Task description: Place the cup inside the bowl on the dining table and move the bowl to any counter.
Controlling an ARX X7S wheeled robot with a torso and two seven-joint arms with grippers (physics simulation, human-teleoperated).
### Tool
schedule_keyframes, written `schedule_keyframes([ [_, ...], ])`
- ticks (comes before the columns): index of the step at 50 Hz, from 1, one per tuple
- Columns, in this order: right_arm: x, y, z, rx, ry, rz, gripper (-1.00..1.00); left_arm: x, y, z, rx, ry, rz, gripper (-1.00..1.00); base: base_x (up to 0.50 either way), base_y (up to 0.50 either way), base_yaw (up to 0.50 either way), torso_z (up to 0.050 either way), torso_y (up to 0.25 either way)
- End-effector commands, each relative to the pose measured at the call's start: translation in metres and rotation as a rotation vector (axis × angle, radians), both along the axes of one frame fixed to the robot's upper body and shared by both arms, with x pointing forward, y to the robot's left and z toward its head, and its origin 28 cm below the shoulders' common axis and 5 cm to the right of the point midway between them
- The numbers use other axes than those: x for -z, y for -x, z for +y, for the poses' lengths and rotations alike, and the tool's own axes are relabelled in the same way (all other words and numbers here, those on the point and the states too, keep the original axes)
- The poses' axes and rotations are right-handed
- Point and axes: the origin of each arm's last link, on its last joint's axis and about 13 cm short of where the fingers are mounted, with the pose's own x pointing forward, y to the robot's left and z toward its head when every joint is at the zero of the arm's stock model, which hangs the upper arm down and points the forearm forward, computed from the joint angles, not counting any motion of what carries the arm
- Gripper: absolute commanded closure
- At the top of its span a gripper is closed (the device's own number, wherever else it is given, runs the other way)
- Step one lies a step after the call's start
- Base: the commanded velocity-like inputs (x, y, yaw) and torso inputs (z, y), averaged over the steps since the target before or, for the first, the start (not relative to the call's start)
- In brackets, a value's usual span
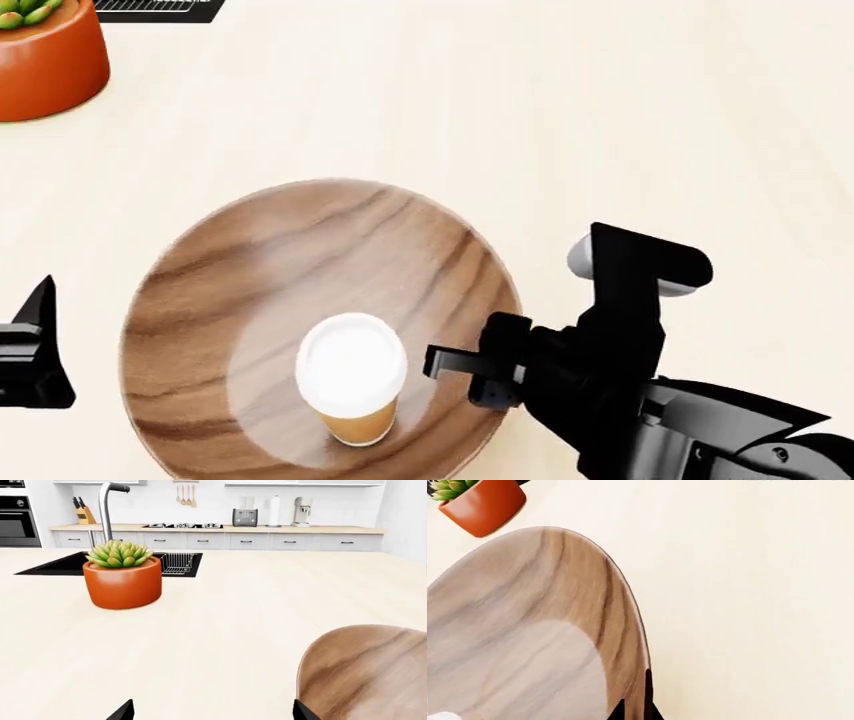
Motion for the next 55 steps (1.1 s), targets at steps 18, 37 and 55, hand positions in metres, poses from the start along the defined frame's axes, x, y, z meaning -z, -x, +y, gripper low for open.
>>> schedule_keyframes([
  [18, -0.052, -0.016, -0.017, 0.037, -0.084, -0.024, 1.0, 0.001, -0.002, 0.0, 0.006, 0.009, 0.001, -1.0, 0.0, 0.0, 0.0, 0.0, 0.001],
  [37, -0.058, -0.018, -0.036, 0.122, -0.194, 0.001, 1.0, 0.003, -0.004, -0.001, 0.008, 0.011, 0.007, -1.0, 0.0, 0.0, 0.0, 0.0, 0.0],
  [55, -0.063, -0.002, -0.068, 0.201, -0.253, -0.017, 1.0, -0.008, -0.002, 0.003, 0.007, 0.004, -0.013, -1.0, 0.0, 0.0, 0.0, 0.0, 0.001],
])
